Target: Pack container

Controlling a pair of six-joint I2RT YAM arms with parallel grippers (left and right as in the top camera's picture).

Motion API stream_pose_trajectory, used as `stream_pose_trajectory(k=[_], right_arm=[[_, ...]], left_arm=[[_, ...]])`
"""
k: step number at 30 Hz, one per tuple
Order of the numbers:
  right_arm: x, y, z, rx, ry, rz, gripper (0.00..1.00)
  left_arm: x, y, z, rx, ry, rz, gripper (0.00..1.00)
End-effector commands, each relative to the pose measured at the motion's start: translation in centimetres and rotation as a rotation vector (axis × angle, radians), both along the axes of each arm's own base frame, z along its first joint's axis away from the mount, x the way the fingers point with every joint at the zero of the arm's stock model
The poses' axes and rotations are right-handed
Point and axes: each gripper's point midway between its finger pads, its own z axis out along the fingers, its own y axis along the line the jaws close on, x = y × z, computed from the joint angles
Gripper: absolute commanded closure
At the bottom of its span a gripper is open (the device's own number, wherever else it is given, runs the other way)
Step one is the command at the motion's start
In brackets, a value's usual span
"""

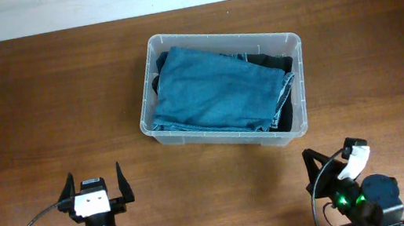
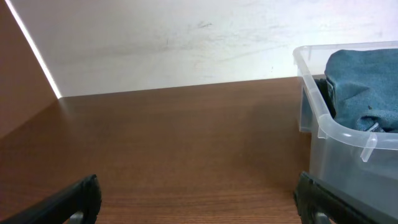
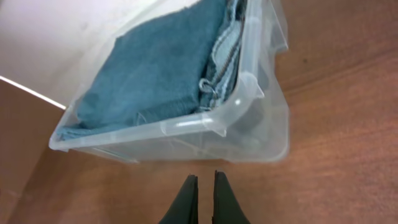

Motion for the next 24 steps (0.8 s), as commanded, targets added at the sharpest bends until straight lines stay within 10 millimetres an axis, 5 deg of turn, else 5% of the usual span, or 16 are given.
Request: stream_pose_trajectory(k=[1,9,16,24], right_arm=[[-0.2,-0.3,0.1,-0.006,0.004,-0.015,0.96],[0.5,0.4,-2.5,0.040,0.103,0.005,0.96],[3.2,1.4,-1.9,0.060,0.091,0.050,0.96],[5.0,2.1,-5.7,0.070,0.244,0.078,0.96]], left_arm=[[0.0,-0.2,0.0,0.016,-0.005,-0.010,0.01],[0.0,-0.2,0.0,0.016,-0.005,-0.010,0.01],[0.0,-0.2,0.0,0.016,-0.005,-0.010,0.00],[0.0,-0.2,0.0,0.016,-0.005,-0.010,0.01]])
